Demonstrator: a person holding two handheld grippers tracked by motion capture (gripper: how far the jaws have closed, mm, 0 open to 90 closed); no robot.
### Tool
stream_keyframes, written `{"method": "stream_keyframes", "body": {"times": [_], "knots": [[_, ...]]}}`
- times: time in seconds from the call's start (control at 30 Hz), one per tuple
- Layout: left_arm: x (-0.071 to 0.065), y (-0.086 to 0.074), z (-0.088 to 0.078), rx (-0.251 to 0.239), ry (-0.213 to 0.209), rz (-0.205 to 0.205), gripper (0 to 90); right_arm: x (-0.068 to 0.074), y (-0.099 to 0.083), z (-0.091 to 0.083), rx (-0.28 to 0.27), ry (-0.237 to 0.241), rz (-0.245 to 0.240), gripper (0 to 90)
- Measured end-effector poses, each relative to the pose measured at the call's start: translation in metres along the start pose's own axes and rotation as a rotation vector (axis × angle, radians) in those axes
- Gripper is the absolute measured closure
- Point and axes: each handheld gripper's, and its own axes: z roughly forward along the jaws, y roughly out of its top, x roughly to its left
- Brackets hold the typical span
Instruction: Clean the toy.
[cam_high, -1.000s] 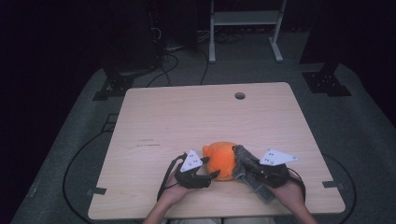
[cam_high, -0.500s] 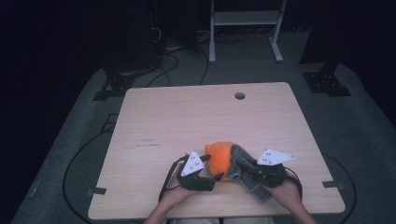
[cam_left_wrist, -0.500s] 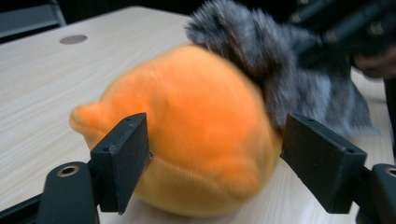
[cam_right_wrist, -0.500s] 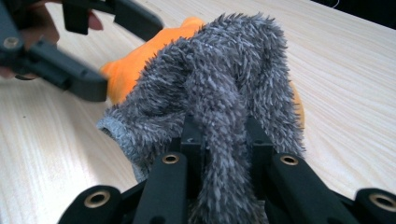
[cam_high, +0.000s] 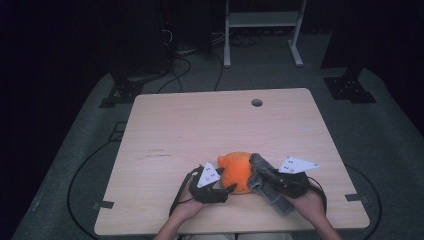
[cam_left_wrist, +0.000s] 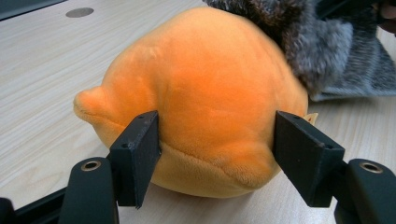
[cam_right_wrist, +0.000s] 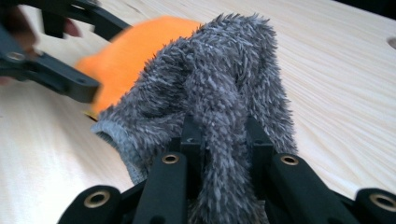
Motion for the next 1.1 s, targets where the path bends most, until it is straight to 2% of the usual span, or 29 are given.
{"method": "stream_keyframes", "body": {"times": [0.13, 0.2, 0.37, 0.4, 0.47, 0.57, 0.67, 0.7, 0.77, 0.83, 0.9, 0.97, 1.03, 1.1], "knots": [[0.002, -0.001, 0.000, 0.014, -0.007, -0.002, 33.0, -0.016, -0.006, -0.002, 0.031, -0.027, 0.062, 74.1], [0.002, -0.001, 0.001, 0.019, -0.004, -0.001, 33.3, -0.017, -0.005, -0.003, 0.014, -0.005, 0.076, 74.1], [-0.002, -0.002, 0.002, 0.029, 0.014, 0.021, 33.9, 0.002, 0.010, -0.001, -0.053, 0.057, 0.016, 74.1], [-0.002, -0.002, 0.002, 0.032, 0.014, 0.024, 34.0, 0.008, 0.012, 0.001, -0.050, 0.049, -0.018, 74.1], [0.000, -0.003, 0.001, 0.033, 0.006, 0.023, 34.2, 0.011, 0.013, 0.003, -0.051, 0.043, -0.046, 74.3], [-0.001, -0.003, 0.002, 0.025, 0.002, 0.018, 34.3, 0.000, 0.009, 0.002, -0.043, 0.059, 0.010, 74.4], [-0.001, -0.002, 0.002, 0.027, 0.003, 0.025, 34.3, -0.012, 0.001, 0.003, -0.017, 0.054, 0.071, 74.4], [-0.003, 0.000, 0.000, 0.020, 0.003, 0.035, 34.1, -0.013, 0.001, 0.002, -0.014, 0.057, 0.074, 74.3], [-0.004, 0.006, -0.004, -0.016, -0.010, 0.020, 29.2, -0.012, 0.001, 0.002, -0.005, 0.048, 0.059, 74.4], [-0.004, 0.011, -0.006, -0.069, -0.001, 0.003, 27.0, -0.008, -0.001, 0.002, 0.006, 0.045, 0.050, 74.5], [-0.004, 0.011, -0.004, -0.067, 0.017, 0.011, 28.6, -0.002, -0.002, 0.000, 0.008, 0.056, 0.027, 74.6], [-0.003, 0.008, -0.002, -0.059, 0.011, 0.012, 29.5, 0.002, -0.004, -0.002, 0.018, 0.057, -0.002, 74.6], [-0.005, 0.006, 0.000, -0.049, 0.005, 0.001, 31.7, 0.003, -0.006, -0.005, 0.028, 0.066, -0.005, 74.6], [-0.006, 0.005, 0.001, -0.031, 0.004, 0.008, 33.1, 0.002, -0.006, -0.006, 0.029, 0.072, 0.000, 74.7]]}}
